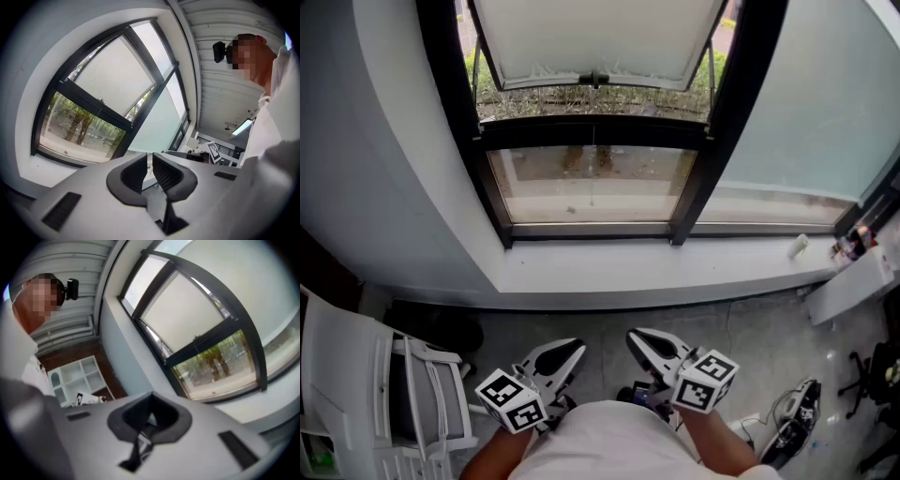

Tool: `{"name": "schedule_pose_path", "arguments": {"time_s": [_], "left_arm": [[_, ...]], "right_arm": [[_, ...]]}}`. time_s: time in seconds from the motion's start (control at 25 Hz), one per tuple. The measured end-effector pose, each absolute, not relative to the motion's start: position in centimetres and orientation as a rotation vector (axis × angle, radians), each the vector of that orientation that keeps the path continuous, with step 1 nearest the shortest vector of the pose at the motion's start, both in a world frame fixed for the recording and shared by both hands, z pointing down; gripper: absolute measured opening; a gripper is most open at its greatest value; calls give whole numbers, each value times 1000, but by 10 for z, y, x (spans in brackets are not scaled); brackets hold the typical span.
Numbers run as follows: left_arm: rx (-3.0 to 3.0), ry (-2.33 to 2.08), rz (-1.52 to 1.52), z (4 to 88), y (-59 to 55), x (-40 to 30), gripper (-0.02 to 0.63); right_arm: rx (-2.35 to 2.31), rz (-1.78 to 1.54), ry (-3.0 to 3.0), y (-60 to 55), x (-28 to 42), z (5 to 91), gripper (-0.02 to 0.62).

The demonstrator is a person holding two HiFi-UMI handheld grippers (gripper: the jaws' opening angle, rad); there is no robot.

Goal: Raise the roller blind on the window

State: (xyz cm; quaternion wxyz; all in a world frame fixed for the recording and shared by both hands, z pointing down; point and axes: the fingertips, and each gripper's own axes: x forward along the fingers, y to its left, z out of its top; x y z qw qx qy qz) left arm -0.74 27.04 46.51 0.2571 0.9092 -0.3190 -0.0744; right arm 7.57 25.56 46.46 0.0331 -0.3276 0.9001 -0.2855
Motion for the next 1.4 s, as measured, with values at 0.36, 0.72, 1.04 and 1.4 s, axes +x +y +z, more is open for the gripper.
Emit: {"name": "schedule_pose_path", "arguments": {"time_s": [0.36, 0.72, 1.04, 1.4], "left_arm": [[2455, -850, -184, 474, 271, -28, 57], [2477, -816, -144, 480, 261, -62, 57], [2510, -797, -116, 480, 247, -82, 57], [2510, -804, -121, 482, 226, -85, 57]], "right_arm": [[-1034, -903, 2771, 258, 55, 474, 21], [-1093, -924, 2743, 249, 22, 486, 21], [-1147, -938, 2708, 235, 10, 488, 23], [-1159, -931, 2741, 214, 9, 497, 25]]}}
